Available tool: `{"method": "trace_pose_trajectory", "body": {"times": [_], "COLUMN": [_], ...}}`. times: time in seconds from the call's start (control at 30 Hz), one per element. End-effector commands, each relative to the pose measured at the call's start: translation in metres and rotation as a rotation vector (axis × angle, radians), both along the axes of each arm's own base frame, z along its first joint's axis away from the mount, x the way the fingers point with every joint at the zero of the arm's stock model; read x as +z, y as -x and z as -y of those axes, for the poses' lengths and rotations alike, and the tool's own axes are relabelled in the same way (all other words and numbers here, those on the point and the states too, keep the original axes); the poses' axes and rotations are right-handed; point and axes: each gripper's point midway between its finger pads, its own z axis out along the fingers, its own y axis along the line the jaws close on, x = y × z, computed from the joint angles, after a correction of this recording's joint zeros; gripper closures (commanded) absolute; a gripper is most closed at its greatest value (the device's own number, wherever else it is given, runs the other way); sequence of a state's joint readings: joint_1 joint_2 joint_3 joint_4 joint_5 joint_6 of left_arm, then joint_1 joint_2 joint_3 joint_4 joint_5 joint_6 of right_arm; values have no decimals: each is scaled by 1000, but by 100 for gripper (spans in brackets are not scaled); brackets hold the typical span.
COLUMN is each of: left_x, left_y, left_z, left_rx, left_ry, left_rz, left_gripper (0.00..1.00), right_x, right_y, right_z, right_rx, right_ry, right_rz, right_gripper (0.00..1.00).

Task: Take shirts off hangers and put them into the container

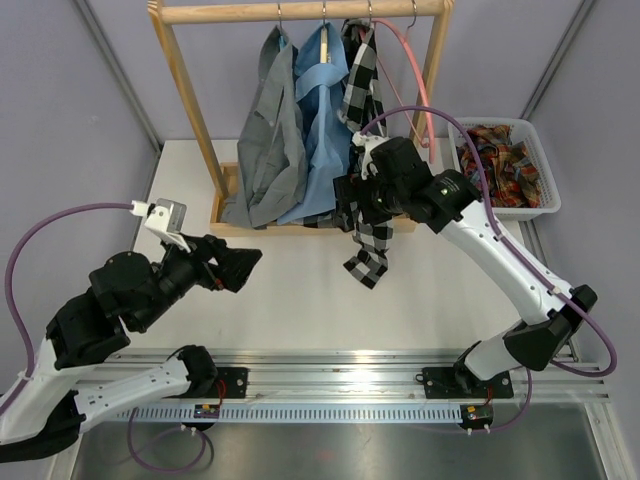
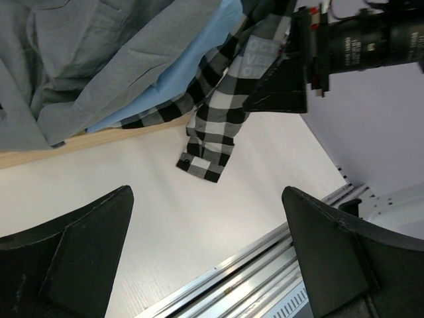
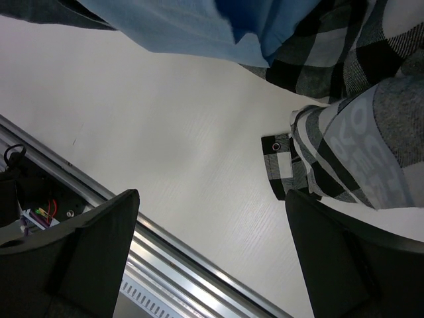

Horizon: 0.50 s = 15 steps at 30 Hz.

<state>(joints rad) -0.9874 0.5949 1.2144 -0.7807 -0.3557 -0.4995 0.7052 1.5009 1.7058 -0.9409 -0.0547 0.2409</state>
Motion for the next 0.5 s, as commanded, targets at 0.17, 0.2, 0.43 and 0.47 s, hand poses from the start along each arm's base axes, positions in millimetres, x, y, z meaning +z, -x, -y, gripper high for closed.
{"method": "trace_pose_trajectory", "body": {"times": [0.17, 0.2, 0.43, 0.47], "left_x": [10, 10, 8, 8], "left_y": [-4, -4, -4, -4], "left_z": [-15, -16, -15, -16], "left_rx": [79, 79, 75, 76], "left_ry": [28, 28, 24, 26], "left_rz": [9, 9, -1, 0], "left_gripper": [1, 1, 1, 1], "right_x": [27, 27, 30, 33], "right_y": [6, 7, 16, 15], "right_z": [10, 9, 5, 5], "right_rx": [-57, -56, -11, -16], "right_ry": [-59, -63, -95, -108], "right_rz": [87, 86, 81, 92], "right_gripper": [1, 1, 1, 0]}}
